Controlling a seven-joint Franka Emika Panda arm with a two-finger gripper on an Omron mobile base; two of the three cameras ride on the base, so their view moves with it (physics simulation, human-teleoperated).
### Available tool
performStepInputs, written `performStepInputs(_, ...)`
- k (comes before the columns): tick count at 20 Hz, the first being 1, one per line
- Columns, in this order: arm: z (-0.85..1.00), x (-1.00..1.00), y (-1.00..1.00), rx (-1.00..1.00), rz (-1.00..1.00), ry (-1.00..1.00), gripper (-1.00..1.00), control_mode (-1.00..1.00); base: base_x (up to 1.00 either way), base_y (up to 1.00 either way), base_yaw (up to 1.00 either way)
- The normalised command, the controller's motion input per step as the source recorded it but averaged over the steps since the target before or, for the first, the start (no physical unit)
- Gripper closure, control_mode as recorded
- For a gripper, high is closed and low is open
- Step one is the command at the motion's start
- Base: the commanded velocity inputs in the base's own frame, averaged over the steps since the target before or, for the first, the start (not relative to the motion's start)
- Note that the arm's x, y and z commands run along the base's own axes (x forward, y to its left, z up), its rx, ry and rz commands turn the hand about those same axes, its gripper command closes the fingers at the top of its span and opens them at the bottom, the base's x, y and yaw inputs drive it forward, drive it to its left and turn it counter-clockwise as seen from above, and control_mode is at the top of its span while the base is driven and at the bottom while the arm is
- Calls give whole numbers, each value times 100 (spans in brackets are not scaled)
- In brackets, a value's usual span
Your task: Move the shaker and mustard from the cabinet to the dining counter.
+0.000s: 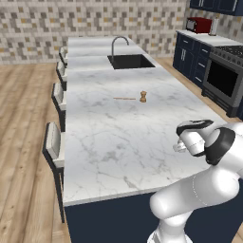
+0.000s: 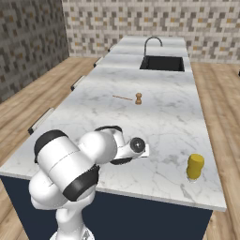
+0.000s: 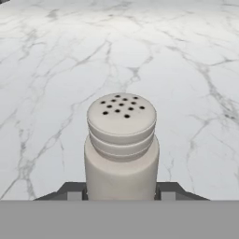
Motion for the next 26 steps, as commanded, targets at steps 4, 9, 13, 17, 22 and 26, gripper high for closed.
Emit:
performStepInputs(4, 0, 0, 0, 0, 2, -2, 100, -100, 0, 0, 0)
performStepInputs(9, 0, 0, 0, 0, 2, 0, -100, -100, 0, 0, 0)
performStepInputs(13, 0, 0, 0, 0, 0, 0, -100, -100, 0, 0, 0)
performStepInputs(17, 5, 0, 0, 0, 0, 7, -100, -100, 0, 0, 0)
performStepInputs(22, 18, 0, 0, 0, 0, 4, -100, -100, 0, 0, 0)
performStepInputs(26, 61, 0, 0, 0, 0, 2, -100, -100, 0, 0, 0)
